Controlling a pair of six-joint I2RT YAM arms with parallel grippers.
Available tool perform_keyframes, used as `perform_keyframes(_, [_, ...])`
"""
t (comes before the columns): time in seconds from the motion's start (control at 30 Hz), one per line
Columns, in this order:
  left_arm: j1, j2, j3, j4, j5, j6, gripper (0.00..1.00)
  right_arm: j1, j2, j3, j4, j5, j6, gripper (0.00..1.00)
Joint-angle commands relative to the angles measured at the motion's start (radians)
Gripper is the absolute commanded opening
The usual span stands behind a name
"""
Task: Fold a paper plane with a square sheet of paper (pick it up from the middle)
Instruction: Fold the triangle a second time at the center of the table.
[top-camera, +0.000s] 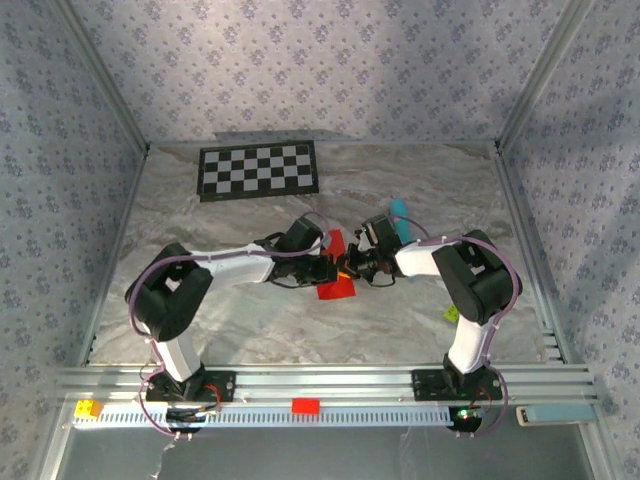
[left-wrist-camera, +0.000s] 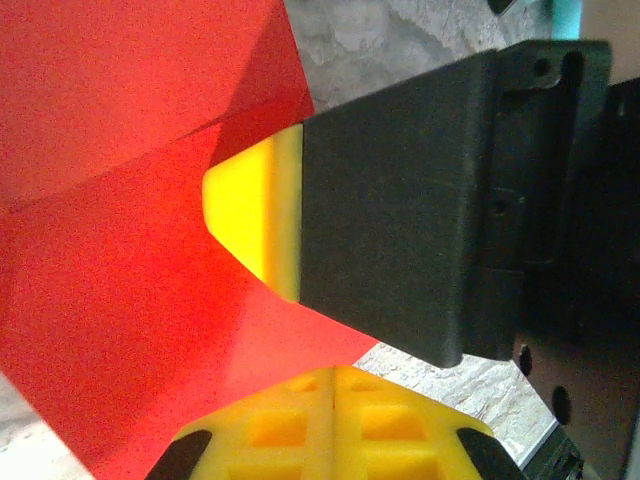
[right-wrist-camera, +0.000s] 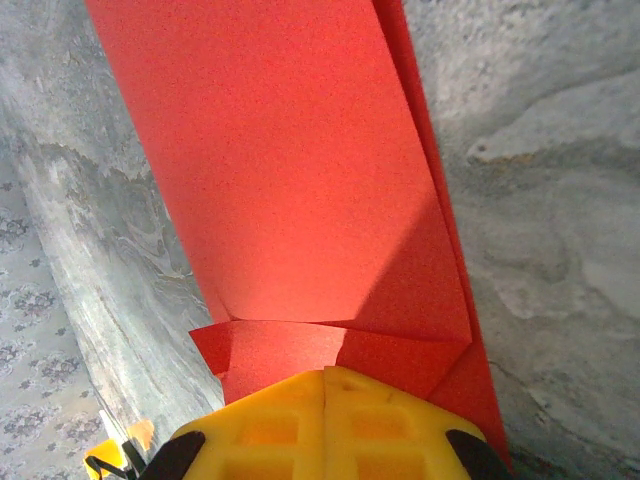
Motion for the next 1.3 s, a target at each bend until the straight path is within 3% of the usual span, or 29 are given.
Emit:
perform_keyframes(0.0, [-0.007,0.029,0.027,0.023,0.041,-0.010,0.03,-0.010,0.012,-0.017,-0.119,0.071,-0.008,0.01])
perform_keyframes(0.5, [-0.023,0.080,-0.005,-0.042,-0.031,0.021,0.02,-0.014,0.019,-0.021,-0.124,0.073,-0.013,0.00])
perform_keyframes(1.27, [-0.001,-0.026,-0.206,0.120,0.005,-0.075,0.04,-0.025,0.034,-0.031,-0.129,0.081,-0.028,0.00])
